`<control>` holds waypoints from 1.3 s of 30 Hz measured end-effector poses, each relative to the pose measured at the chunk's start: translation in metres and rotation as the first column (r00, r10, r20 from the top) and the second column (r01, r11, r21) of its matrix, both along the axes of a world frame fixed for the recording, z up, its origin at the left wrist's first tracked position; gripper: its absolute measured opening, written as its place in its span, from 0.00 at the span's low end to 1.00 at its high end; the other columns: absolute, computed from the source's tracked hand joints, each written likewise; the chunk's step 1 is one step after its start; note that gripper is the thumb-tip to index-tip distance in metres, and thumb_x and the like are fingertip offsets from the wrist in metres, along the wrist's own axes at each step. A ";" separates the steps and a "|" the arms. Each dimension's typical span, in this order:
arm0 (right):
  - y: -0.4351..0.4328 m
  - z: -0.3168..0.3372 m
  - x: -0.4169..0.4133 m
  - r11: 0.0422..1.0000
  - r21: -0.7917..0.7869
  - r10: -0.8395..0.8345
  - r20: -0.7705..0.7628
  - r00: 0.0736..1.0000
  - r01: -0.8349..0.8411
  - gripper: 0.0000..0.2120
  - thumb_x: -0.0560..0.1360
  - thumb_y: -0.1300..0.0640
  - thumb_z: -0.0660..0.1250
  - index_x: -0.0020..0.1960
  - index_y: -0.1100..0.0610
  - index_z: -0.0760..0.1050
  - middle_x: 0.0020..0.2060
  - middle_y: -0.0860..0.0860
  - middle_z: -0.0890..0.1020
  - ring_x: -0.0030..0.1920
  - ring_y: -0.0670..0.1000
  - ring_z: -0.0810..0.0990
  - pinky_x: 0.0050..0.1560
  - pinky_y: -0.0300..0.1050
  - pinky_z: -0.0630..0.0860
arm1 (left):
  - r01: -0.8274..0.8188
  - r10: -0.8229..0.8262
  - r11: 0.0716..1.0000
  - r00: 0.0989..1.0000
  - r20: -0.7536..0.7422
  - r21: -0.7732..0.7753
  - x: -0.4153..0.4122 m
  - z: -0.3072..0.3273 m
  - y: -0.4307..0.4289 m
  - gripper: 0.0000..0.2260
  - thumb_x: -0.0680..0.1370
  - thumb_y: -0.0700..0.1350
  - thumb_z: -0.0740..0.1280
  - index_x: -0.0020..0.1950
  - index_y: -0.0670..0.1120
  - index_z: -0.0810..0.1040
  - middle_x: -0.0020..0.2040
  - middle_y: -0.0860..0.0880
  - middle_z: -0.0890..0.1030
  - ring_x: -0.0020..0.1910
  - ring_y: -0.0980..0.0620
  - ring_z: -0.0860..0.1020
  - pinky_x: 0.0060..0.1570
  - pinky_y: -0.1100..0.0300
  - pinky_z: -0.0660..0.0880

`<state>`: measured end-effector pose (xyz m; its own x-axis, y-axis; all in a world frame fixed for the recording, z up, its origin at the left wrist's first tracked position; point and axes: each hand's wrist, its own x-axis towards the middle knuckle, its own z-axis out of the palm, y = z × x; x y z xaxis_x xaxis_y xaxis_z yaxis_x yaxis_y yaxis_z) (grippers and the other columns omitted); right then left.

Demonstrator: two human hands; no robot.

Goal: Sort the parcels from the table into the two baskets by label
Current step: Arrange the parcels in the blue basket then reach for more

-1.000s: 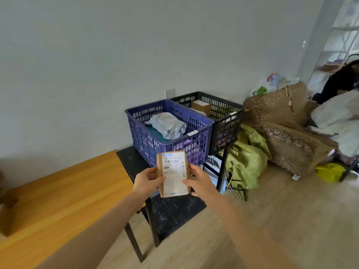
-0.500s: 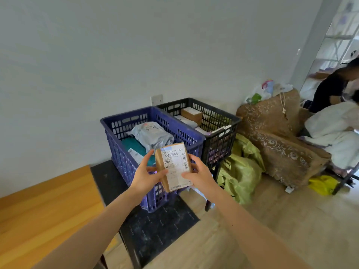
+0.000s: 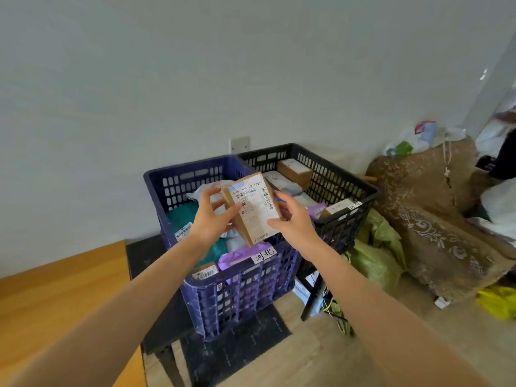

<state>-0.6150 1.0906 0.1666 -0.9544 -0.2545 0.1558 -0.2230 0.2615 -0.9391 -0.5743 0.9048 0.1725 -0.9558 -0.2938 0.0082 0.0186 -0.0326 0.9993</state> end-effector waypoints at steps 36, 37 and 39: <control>-0.089 -0.109 -0.176 0.654 0.211 0.466 0.644 0.607 -0.726 0.37 0.71 0.65 0.73 0.74 0.53 0.61 0.62 0.50 0.76 0.48 0.55 0.83 0.45 0.52 0.82 | 0.092 0.340 0.795 0.751 0.566 -0.599 -0.095 -0.087 -0.042 0.16 0.79 0.35 0.60 0.67 0.40 0.73 0.60 0.43 0.78 0.57 0.44 0.78 0.51 0.54 0.77; -0.090 -0.109 -0.173 0.643 0.205 0.477 0.647 0.595 -0.738 0.40 0.71 0.66 0.73 0.76 0.50 0.58 0.61 0.48 0.74 0.48 0.55 0.83 0.43 0.51 0.82 | 0.132 0.327 0.775 0.752 0.572 -0.618 -0.095 -0.088 -0.042 0.17 0.79 0.35 0.60 0.68 0.40 0.72 0.62 0.43 0.77 0.58 0.44 0.77 0.50 0.55 0.76; -0.094 -0.111 -0.167 0.617 0.191 0.494 0.661 0.565 -0.764 0.42 0.71 0.66 0.73 0.76 0.45 0.55 0.59 0.48 0.74 0.49 0.55 0.83 0.45 0.52 0.83 | 0.220 0.314 0.718 0.743 0.590 -0.660 -0.091 -0.089 -0.044 0.18 0.79 0.35 0.59 0.70 0.41 0.70 0.64 0.43 0.76 0.59 0.43 0.76 0.49 0.57 0.73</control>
<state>-0.7822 0.9965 0.0560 -0.3935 -0.7243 -0.5661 -0.0320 0.6262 -0.7790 -0.6657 0.8611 0.0833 -0.7806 -0.5062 -0.3667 -0.6243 0.6026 0.4971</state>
